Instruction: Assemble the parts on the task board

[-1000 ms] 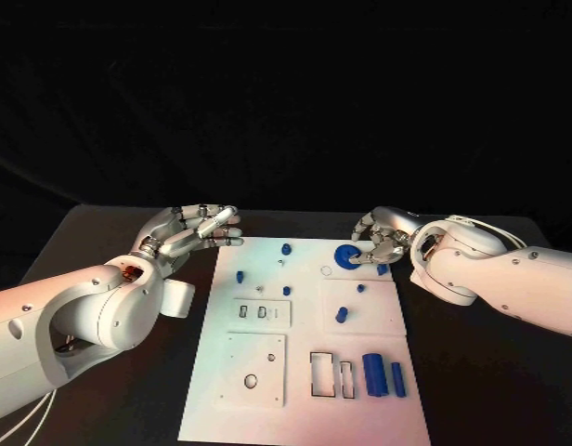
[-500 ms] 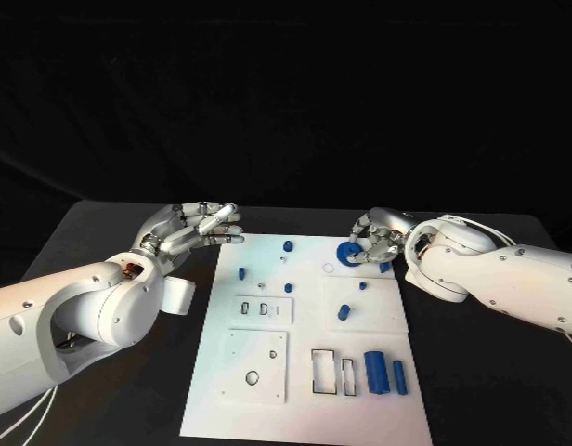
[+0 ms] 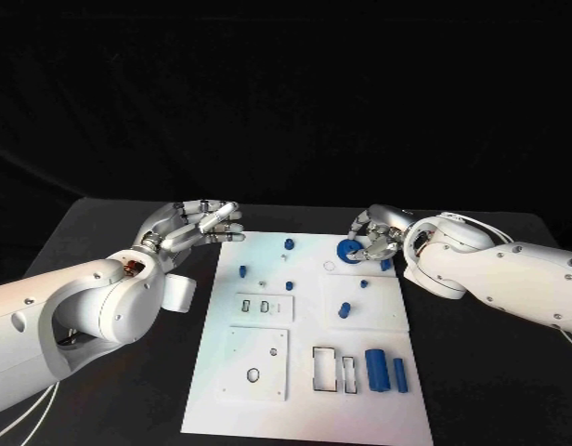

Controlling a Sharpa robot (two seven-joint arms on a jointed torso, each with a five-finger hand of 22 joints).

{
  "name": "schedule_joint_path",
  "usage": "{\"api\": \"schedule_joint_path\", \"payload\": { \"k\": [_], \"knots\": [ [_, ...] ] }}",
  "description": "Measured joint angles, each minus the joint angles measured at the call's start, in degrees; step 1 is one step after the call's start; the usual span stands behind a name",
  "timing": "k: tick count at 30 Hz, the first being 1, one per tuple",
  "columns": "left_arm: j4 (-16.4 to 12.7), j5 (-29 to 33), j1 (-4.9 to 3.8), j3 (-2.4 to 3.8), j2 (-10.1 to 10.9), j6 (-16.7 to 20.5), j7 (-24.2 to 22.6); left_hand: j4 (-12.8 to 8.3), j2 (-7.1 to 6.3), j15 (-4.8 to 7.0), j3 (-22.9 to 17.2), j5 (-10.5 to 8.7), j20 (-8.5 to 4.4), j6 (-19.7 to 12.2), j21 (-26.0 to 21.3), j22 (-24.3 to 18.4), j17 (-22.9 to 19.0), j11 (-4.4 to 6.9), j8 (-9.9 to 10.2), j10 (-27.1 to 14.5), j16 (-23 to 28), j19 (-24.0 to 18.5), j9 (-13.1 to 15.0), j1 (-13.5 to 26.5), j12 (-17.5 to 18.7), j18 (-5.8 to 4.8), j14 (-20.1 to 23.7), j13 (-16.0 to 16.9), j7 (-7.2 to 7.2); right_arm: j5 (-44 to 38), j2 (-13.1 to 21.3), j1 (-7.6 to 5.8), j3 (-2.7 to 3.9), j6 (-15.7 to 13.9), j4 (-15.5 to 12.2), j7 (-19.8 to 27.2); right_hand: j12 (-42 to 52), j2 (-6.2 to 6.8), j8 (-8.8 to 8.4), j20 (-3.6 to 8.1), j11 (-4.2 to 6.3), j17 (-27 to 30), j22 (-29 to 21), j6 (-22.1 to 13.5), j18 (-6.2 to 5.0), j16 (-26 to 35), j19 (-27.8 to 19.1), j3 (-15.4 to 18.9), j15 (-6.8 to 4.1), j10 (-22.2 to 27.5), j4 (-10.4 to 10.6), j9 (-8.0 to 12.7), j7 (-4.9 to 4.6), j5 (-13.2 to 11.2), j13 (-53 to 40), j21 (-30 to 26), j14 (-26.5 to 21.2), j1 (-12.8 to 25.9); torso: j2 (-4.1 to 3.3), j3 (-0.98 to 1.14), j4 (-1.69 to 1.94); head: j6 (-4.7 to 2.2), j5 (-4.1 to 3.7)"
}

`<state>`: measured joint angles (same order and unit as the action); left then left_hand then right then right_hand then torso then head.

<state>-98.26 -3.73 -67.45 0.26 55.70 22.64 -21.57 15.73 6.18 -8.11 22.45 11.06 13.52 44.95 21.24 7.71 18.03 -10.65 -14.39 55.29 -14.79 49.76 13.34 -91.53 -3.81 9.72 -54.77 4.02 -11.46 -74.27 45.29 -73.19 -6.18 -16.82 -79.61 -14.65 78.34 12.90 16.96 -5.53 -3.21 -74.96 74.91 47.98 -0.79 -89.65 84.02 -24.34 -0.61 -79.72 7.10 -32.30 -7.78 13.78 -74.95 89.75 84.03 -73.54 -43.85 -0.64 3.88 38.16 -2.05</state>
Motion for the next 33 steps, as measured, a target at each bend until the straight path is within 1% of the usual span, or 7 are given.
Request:
{"api": "schedule_joint_path", "payload": {
  "k": [3,8,11,20,24,28,33],
  "knots": [
    [0.0,0.0,0.0,0.0,0.0,0.0,0.0,0.0,0.0,0.0,0.0,0.0,0.0,0.0,0.0,0.0,0.0,0.0,0.0,0.0,0.0,0.0,0.0,0.0,0.0,0.0,0.0,0.0,0.0,-0.5,0.0,0.07,0.0,-0.3,-0.1,0.1,0.5,0.15,0.56,0.0,0.46,0.0,0.0,2.0,-0.01,0.0,0.0,-3.3,0.0,-0.5,-1.4,0.3,0.37,0.8,0.0,0.0,0.0,-0.6,-0.01,0.01,0.0,0.03,0.0],
    [0.0,0.0,0.0,0.0,0.0,-0.1,0.1,0.0,0.0,0.0,0.0,0.0,0.0,0.0,0.0,0.0,0.0,0.0,0.0,0.0,0.0,0.0,0.0,0.0,0.0,0.0,0.0,0.0,0.0,-2.3,0.1,0.34,-0.09,-1.5,-0.6,0.1,1.7,0.17,0.88,0.08,1.31,0.0,0.0,3.1,-0.01,0.0,0.0,-6.1,-0.44,-1.4,-2.6,0.3,0.47,1.7,0.0,0.0,0.0,-0.6,-0.01,0.04,-0.02,0.06,0.04],
    [0.0,0.0,0.0,0.0,0.0,-0.1,0.1,0.0,0.0,0.0,0.0,0.0,0.0,0.0,0.0,0.0,0.0,0.0,0.0,0.0,0.0,0.0,0.0,0.0,0.0,0.0,0.0,0.0,0.0,-3.8,0.2,0.5,-0.15,-2.3,-1.0,0.2,1.9,0.17,0.88,0.42,1.49,0.0,0.0,3.1,-0.02,0.0,0.0,-6.5,-0.83,-1.6,-2.9,0.3,0.47,1.9,0.0,0.0,0.0,-0.6,-0.01,0.05,-0.02,0.06,0.04],
    [0.1,0.0,0.0,0.0,0.1,-0.2,0.3,0.0,0.0,0.0,0.0,-0.22,0.0,0.0,0.0,0.0,0.1,-0.21,0.0,-0.2,0.0,0.0,0.1,0.0,0.0,0.0,0.0,0.0,0.0,-6.7,0.3,0.72,-0.28,-4.0,-1.9,0.3,2.1,0.69,0.92,0.42,1.43,0.0,0.0,3.5,-0.02,0.0,0.0,-7.1,-0.84,-1.8,-2.7,0.3,0.11,1.9,0.0,0.0,0.0,0.1,-0.02,0.04,-0.02,0.02,0.03],
    [0.1,0.0,0.0,0.0,0.1,-0.2,0.3,0.0,0.0,0.0,0.0,-0.22,0.0,0.0,0.0,0.0,0.1,0.0,0.0,-0.4,0.0,0.0,0.1,0.0,0.0,0.0,0.0,0.0,0.0,-8.1,0.5,0.75,-0.29,-5.2,-3.5,0.3,2.5,0.38,0.92,0.42,1.63,0.0,0.0,3.6,-0.02,0.0,0.0,-7.2,-0.84,-2.0,-2.6,0.3,-0.02,2.1,0.0,0.0,0.0,0.4,-0.02,0.03,-0.03,-0.08,0.13],
    [0.1,0.0,0.0,0.0,0.1,-0.2,0.4,0.0,0.0,0.0,0.0,-0.22,0.0,0.0,0.0,0.0,0.1,0.0,0.0,-0.4,0.0,0.0,0.1,0.0,0.0,0.0,0.0,0.0,0.0,-10.4,0.6,0.53,-0.29,-6.5,-6.2,0.2,2.5,0.6,0.92,0.83,1.58,0.0,0.0,3.7,-0.02,0.0,0.0,-7.4,-0.84,-2.5,-2.8,0.3,-0.11,2.4,0.0,0.0,0.0,1.0,0.03,-0.02,-0.05,-0.16,0.24],
    [0.1,0.0,0.0,0.0,0.0,-0.3,0.4,0.0,0.0,0.0,0.0,-0.22,0.0,-0.2,0.0,-0.1,0.1,0.0,0.0,-0.4,0.0,0.0,0.1,0.0,0.0,0.0,0.0,0.0,-0.2,-14.2,-0.9,0.09,-0.25,-7.9,-9.5,-0.4,2.8,0.55,0.92,0.83,1.58,0.0,0.0,3.8,-0.02,0.0,0.0,-7.4,-0.84,-2.5,-2.8,0.3,-0.21,2.4,0.0,0.0,0.0,1.2,0.04,-0.02,-0.05,-0.3,0.27]
  ]
}}
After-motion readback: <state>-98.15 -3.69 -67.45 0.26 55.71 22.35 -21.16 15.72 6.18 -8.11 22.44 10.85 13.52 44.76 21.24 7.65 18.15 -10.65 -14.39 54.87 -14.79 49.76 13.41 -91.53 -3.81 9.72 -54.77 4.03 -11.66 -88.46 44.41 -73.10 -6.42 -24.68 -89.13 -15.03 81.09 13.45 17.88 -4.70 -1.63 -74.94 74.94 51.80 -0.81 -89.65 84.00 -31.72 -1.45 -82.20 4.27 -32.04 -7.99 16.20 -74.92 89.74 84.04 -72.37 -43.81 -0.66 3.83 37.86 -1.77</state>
